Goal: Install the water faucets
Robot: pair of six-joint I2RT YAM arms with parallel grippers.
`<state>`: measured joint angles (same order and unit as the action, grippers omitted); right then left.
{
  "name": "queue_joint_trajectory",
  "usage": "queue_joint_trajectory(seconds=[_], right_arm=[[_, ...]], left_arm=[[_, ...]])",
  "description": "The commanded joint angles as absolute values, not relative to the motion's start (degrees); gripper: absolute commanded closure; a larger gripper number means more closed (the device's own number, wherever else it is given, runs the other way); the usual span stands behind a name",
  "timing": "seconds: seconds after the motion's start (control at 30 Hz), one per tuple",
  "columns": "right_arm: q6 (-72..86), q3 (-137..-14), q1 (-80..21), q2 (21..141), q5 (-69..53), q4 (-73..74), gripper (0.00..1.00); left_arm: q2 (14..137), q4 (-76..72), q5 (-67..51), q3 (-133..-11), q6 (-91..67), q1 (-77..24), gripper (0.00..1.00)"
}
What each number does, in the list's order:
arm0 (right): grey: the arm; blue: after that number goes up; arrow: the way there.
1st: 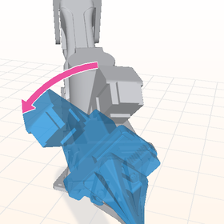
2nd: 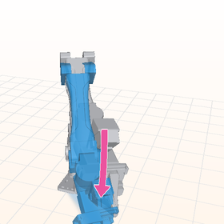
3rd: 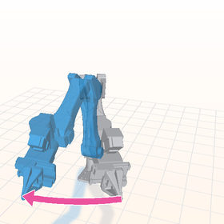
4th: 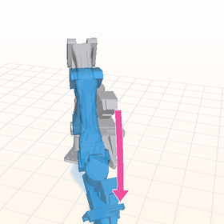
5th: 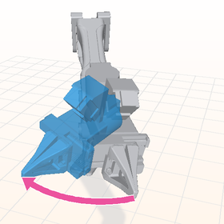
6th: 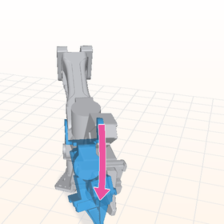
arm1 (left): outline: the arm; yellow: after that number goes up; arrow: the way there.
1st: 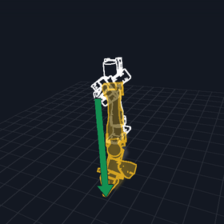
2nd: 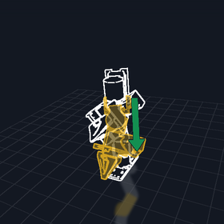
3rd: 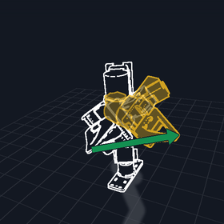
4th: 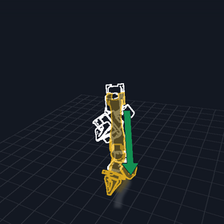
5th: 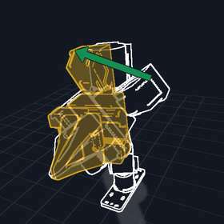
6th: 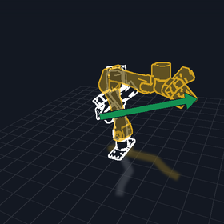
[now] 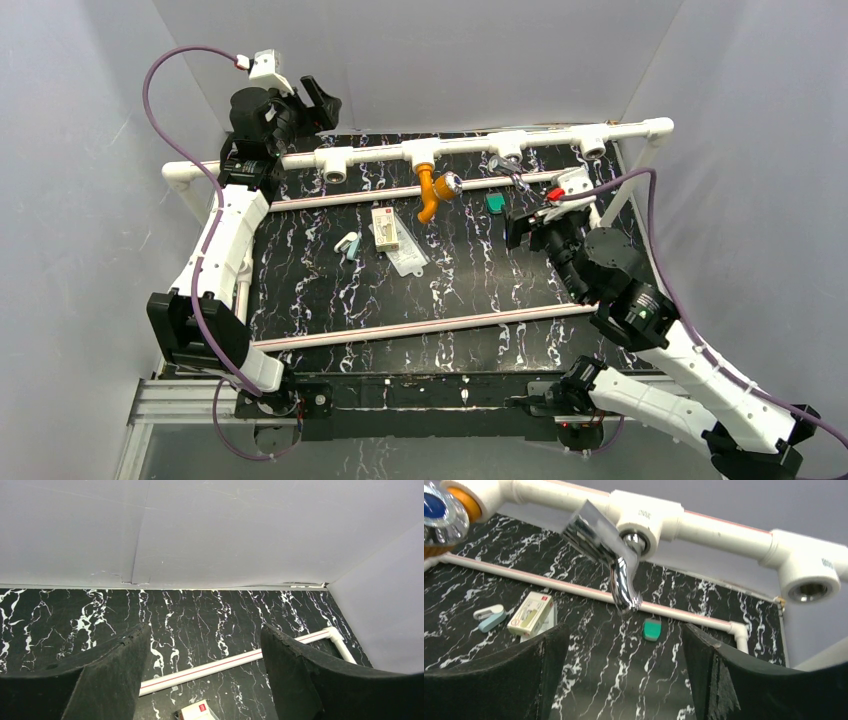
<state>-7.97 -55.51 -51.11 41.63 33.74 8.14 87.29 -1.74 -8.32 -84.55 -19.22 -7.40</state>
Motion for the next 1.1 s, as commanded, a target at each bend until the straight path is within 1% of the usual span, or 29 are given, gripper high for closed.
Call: queue_joint_trajectory(seconds=[0.0, 0.13, 0.23, 0.33, 0.47, 0.6, 0.7, 0.77, 0.87, 1.0, 1.07], right_arm=[[-1.22, -56.72, -51.01, 39.16, 34.54, 15.87, 0.1], [3.54, -52.45, -51.02, 37.58, 36.61, 16.49, 0.06], [4.48, -47.58, -51.06, 37.22, 37.86, 14.23, 0.02], [5.89, -44.34, -51.06, 38.13, 40.82, 12.22, 0.01], [3.38, -37.28, -50.93, 38.03, 43.09, 4.24, 0.01], [0.32, -32.13, -50.03, 38.51, 45.45, -4.68, 0.01], [-2.6, -29.75, -47.68, 40.23, 45.63, -10.06, 0.01], [-4.21, -28.41, -45.62, 41.12, 44.26, -12.77, 0.01], [-6.33, -25.88, -40.37, 42.61, 38.0, -17.51, 0.01], [-2.62, -25.01, -30.26, 45.47, 28.48, -18.14, 0.01], [-1.6, -23.86, -26.44, 46.58, 26.41, -20.13, 0.01]], left_arm=[[93.73, 11.16, -9.77, -76.23, -20.0, -5.1, 0.22], [92.03, 9.62, -11.33, -76.43, -20.95, -4.87, 0.22], [90.66, 7.8, -9.44, -75.33, -21.49, -4.92, 0.22], [90.9, 6.75, -9.01, -75.29, -22.44, -4.92, 0.22], [90.56, 4.15, -10.29, -76.17, -25.13, -4.88, 0.22], [88.08, -4.36, -10.01, -74.0, -29.82, -4.91, 0.22], [89.28, -3.99, -11.77, -77.54, -30.78, -4.92, 0.22], [90.14, -2.75, -13.0, -81.35, -30.76, -4.92, 0.22], [89.8, -2.72, -13.4, -85.88, -30.63, -4.88, 0.22], [89.26, -1.3, -13.71, -92.15, -29.0, -4.92, 0.22], [88.82, -0.74, -14.25, -94.81, -28.49, -4.9, 0.21]])
